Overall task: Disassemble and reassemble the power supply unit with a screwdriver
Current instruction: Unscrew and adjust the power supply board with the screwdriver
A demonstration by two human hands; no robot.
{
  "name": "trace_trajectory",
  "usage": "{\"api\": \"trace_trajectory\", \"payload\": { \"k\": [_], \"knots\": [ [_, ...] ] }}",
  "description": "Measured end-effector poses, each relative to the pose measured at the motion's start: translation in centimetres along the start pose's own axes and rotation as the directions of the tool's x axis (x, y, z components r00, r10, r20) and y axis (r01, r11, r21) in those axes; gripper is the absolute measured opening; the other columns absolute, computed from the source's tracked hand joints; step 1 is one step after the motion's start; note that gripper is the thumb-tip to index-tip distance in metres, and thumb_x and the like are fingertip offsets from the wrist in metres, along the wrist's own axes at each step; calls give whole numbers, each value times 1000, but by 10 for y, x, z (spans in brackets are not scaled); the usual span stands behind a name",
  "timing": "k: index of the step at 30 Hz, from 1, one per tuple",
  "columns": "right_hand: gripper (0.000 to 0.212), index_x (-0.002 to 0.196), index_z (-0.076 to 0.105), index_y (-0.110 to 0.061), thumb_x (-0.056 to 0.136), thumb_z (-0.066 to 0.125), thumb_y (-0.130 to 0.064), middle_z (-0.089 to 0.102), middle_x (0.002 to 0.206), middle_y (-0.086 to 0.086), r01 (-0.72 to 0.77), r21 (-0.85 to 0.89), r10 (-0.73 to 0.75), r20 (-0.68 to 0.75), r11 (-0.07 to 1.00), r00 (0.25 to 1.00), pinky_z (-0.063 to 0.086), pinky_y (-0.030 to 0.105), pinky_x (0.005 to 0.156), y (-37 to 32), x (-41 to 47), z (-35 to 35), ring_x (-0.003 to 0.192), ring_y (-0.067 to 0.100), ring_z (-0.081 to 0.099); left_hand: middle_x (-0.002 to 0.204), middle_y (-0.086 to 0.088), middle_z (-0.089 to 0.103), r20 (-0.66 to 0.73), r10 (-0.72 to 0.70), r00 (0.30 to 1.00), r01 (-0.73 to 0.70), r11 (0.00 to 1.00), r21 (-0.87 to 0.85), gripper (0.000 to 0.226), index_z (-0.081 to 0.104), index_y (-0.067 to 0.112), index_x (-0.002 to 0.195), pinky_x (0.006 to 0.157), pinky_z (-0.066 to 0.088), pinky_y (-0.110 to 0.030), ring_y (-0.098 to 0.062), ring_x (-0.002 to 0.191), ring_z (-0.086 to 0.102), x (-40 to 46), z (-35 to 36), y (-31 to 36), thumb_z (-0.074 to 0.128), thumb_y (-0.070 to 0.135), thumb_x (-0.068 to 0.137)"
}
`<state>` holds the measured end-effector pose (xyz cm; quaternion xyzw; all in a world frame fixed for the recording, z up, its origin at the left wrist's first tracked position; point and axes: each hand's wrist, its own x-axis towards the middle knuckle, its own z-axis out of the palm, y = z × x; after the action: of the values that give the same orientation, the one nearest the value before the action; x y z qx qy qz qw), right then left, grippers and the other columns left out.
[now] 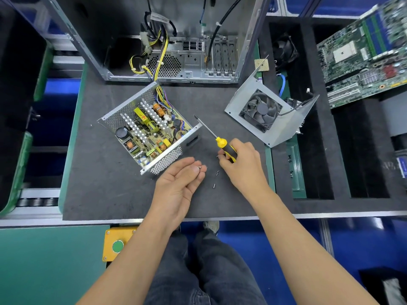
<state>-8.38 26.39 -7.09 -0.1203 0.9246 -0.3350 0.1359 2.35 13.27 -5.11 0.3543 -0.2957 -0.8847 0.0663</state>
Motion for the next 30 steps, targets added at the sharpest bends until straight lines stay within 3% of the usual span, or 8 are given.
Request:
{"api": "trace_trajectory", "payload": {
  "k": [6, 10, 15, 19, 22, 24, 27, 30],
  "knots": [
    [26, 76, 40, -20, 90, 62, -24, 44, 78, 1, -22, 25, 22, -11, 999, 1000, 34, 11, 56, -2, 2, 2, 69, 11, 42, 85, -8, 76, 8, 6, 1000, -6, 1000, -1, 21, 81, 15, 77, 72, 58, -23, -21, 84, 75, -1, -1, 1, 69, -1, 70],
    [27, 75, 42, -12, 91, 60, -24, 55, 75, 7, -76, 120, 93, -142, 990, 985, 32, 26, 58, 4, 4, -1, 77, 25, 45, 85, -8, 76, 4, 1, 1000, -1, 1000, 4, 21, 81, 14, 77, 71, 58, -22, -20, 82, 75, -1, -2, 1, 68, -1, 71],
    [41, 66, 30, -27, 94, 60, -24, 53, 71, 5, -87, 133, 110, -173, 987, 979, 27, 31, 55, 11, 4, -9, 67, 24, 37, 84, -10, 75, -26, 2, 1000, -1, 1000, 17, 17, 77, 8, 83, 70, 59, -22, -22, 81, 75, -1, -5, 0, 71, 0, 70],
    [27, 76, 46, -12, 95, 58, -26, 55, 73, 12, -124, 169, 155, -189, 978, 970, 33, 37, 58, 20, 0, -15, 68, 29, 40, 83, -13, 75, -49, 135, 990, -110, 931, 348, 16, 71, 5, 94, 74, 58, -23, -22, 80, 74, 1, -12, -1, 74, -1, 80],
    [25, 80, 51, -8, 94, 59, -27, 54, 72, 9, -136, 226, 183, -203, 965, 962, 36, 29, 56, 27, -6, -19, 65, 22, 41, 82, -3, 74, 52, 318, 947, -268, 687, 675, 15, 72, 13, 94, 75, 56, -22, -15, 76, 69, 1, -21, -5, 72, -1, 87],
    [23, 77, 51, -15, 93, 60, -28, 53, 71, 4, -147, 246, 199, -202, 958, 959, 36, 25, 55, 32, -11, -21, 63, 16, 41, 83, 10, 71, 187, 433, 882, -376, 405, 834, 18, 73, 21, 93, 75, 51, -17, -5, 74, 62, 1, -26, -6, 74, 4, 87],
    [27, 70, 47, -32, 92, 62, -30, 50, 69, -5, -152, 249, 205, -204, 957, 957, 35, 16, 51, 35, -18, -23, 61, 11, 42, 84, 23, 59, 453, 487, 747, -508, -22, 861, 17, 73, 19, 98, 76, 43, -12, -4, 80, 54, 3, -30, -7, 74, 7, 86],
    [26, 71, 48, -33, 91, 64, -29, 51, 69, -6, -143, 231, 192, -206, 962, 960, 36, 16, 53, 37, -23, -23, 61, 10, 42, 88, 8, 64, 569, 472, 673, -535, -222, 816, 16, 73, 10, 101, 80, 41, -16, -15, 86, 54, 9, -36, -9, 74, 4, 86]
  ]
}}
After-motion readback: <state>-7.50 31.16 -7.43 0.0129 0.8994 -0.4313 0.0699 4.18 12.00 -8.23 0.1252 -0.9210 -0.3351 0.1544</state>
